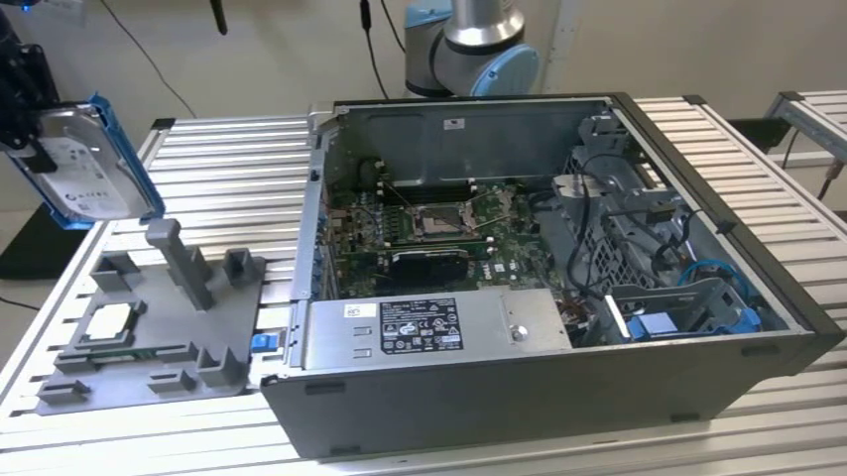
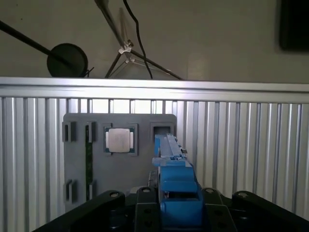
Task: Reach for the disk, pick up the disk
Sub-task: 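Pick up the disk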
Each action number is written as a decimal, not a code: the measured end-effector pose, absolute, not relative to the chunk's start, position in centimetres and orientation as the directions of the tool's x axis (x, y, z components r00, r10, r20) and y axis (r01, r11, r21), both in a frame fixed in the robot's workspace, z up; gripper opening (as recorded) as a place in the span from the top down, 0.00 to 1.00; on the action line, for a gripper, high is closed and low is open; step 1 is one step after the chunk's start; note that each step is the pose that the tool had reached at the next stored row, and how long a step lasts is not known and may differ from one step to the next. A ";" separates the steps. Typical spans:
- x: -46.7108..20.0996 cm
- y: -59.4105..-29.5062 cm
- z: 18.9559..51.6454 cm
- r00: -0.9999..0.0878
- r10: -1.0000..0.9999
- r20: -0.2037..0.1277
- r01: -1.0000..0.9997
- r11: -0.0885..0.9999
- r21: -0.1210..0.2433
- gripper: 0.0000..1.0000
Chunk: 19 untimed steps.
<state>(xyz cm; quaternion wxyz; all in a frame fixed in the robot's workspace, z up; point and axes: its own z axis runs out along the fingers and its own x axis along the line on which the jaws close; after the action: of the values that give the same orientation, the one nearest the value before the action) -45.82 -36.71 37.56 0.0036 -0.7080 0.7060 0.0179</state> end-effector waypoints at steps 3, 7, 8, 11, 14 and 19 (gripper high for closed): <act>-45.8 -36.7 38.3 0.003 -1.000 -0.030 -1.000 -0.003 0.020 1.00; -45.8 -36.7 39.3 0.003 -1.000 -0.030 -1.000 -0.004 0.020 1.00; -45.8 -36.7 39.5 0.003 -1.000 -0.030 -1.000 -0.004 0.020 1.00; -45.8 -36.7 40.3 0.003 -1.000 -0.030 -1.000 -0.004 0.020 1.00; -45.8 -36.7 41.0 0.004 -1.000 -0.030 -1.000 -0.004 0.020 1.00; -45.8 -36.7 42.2 0.004 -1.000 -0.030 -1.000 -0.005 0.020 1.00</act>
<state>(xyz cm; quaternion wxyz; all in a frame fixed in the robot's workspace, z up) -45.82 -36.70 42.24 0.0036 -0.7086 0.7054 0.0179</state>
